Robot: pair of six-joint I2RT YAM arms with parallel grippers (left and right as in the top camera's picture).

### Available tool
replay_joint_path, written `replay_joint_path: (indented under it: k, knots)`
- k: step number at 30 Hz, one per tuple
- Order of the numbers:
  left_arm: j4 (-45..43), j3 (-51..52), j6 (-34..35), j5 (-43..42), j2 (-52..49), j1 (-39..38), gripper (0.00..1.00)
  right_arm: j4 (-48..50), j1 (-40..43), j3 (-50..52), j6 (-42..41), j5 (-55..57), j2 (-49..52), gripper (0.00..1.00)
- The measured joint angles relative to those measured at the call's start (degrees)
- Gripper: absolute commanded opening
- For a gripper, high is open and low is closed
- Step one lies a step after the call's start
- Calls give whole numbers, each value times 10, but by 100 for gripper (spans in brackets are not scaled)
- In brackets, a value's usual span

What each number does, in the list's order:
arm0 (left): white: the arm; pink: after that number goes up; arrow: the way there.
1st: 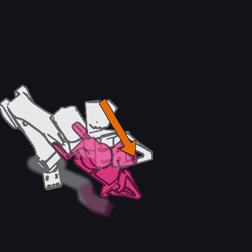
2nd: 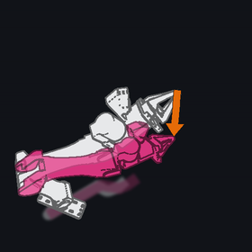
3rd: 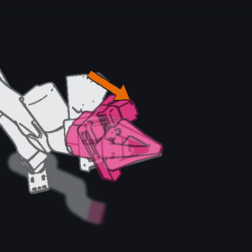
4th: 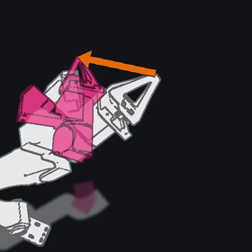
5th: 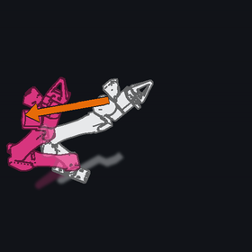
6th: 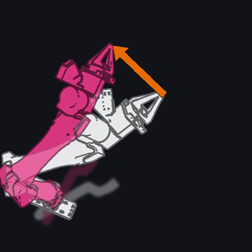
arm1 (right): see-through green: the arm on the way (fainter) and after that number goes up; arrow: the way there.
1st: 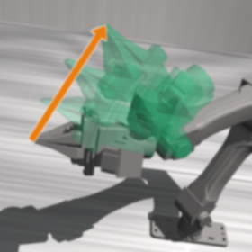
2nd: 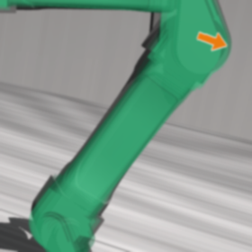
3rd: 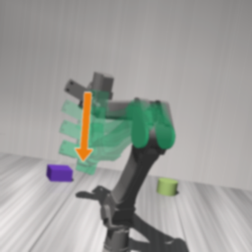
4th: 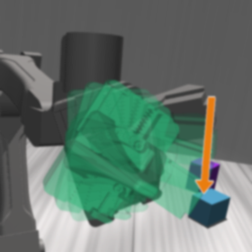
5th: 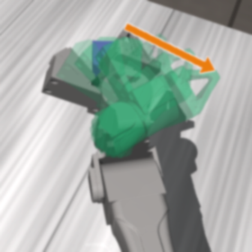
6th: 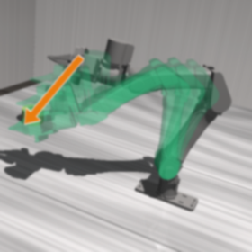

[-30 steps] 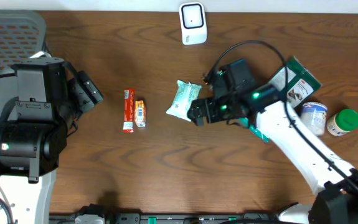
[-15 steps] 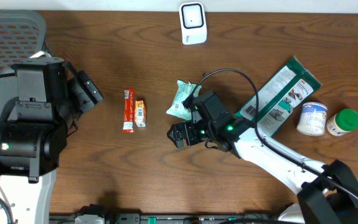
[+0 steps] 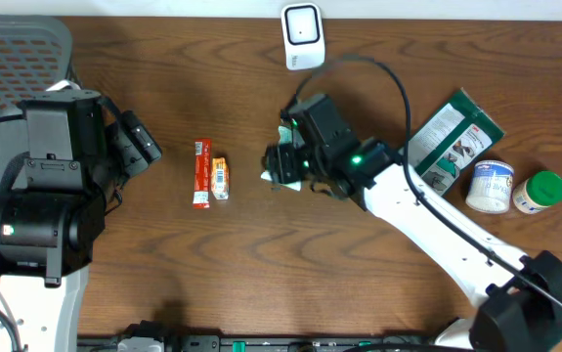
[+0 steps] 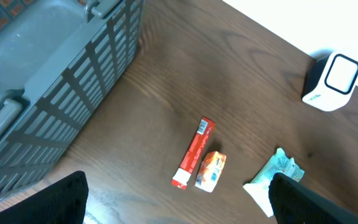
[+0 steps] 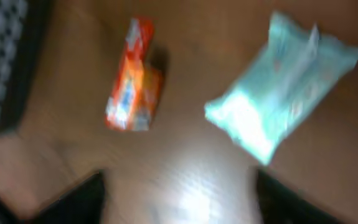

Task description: Scan the item barcode

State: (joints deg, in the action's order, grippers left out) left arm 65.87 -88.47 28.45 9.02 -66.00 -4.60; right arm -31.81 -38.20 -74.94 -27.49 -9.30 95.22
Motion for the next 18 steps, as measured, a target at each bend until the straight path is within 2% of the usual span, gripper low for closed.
replay_joint_path:
  k: [6, 10, 13, 18]
  knots:
    - [0, 0, 0, 0, 0, 0, 90, 90, -1, -4, 1, 117, 93, 1]
    - [0, 0, 0, 0, 0, 0, 90, 133, 0, -4, 25, 143, 150, 1]
    - [0, 0, 0, 0, 0, 0, 90, 126, 0, -4, 41, 144, 181, 1]
    - [0, 0, 0, 0, 0, 0, 90, 40, 0, -3, 48, 141, 192, 1]
